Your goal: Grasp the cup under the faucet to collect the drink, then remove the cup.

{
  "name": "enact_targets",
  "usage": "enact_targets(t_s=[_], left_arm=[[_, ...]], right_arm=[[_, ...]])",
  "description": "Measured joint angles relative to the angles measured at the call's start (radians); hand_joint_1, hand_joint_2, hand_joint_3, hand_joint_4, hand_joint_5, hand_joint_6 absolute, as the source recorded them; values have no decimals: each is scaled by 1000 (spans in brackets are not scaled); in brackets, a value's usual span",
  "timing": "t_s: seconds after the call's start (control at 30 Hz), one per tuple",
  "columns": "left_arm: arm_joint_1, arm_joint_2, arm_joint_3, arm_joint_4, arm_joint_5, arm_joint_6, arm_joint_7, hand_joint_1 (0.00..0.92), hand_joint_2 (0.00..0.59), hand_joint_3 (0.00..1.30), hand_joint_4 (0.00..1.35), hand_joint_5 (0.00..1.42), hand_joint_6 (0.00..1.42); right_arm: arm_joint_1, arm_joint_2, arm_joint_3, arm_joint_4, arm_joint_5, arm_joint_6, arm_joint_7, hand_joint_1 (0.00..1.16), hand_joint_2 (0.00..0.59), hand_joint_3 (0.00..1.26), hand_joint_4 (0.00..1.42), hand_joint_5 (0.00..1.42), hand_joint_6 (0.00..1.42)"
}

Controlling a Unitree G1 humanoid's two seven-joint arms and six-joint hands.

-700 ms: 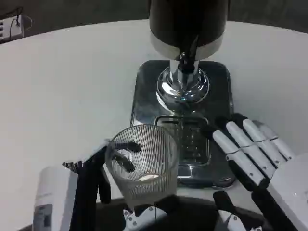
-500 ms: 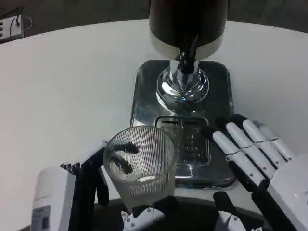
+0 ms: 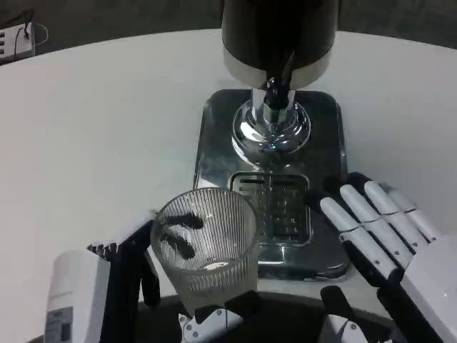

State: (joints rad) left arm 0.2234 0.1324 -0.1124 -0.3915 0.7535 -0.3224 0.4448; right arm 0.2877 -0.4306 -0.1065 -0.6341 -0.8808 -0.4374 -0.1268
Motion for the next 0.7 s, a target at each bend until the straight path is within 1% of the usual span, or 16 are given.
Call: enact_targets(t_s=[0.17, 0.33, 0.47, 0.6, 0.7], left_arm=[[-17, 0, 3, 6, 0, 0, 0, 742, 0, 980, 1120, 1210, 1424], [-79, 6, 32, 51, 0, -1, 9, 742, 0, 980, 1120, 1210, 1424], [-149, 19, 56, 129, 0, -3, 17, 742, 0, 980, 1120, 1210, 1424], [-209, 27, 59, 195, 1, -3, 26, 742, 0, 980, 1120, 1210, 1424], [-260, 34, 58, 247, 10, -2, 39, 742, 0, 980, 1120, 1210, 1424]], right_arm=[[0, 0, 0, 0, 0, 0, 2, 148, 570, 66, 11, 2, 71], [2, 1, -2, 0, 0, 4, 8, 149, 570, 66, 11, 2, 76], [21, 3, -8, -5, 0, 8, 11, 149, 571, 66, 11, 2, 78], [36, 9, -17, -9, 0, 12, 12, 149, 571, 66, 11, 2, 79], [51, 26, -37, -17, 0, 19, 12, 149, 571, 66, 11, 2, 79]])
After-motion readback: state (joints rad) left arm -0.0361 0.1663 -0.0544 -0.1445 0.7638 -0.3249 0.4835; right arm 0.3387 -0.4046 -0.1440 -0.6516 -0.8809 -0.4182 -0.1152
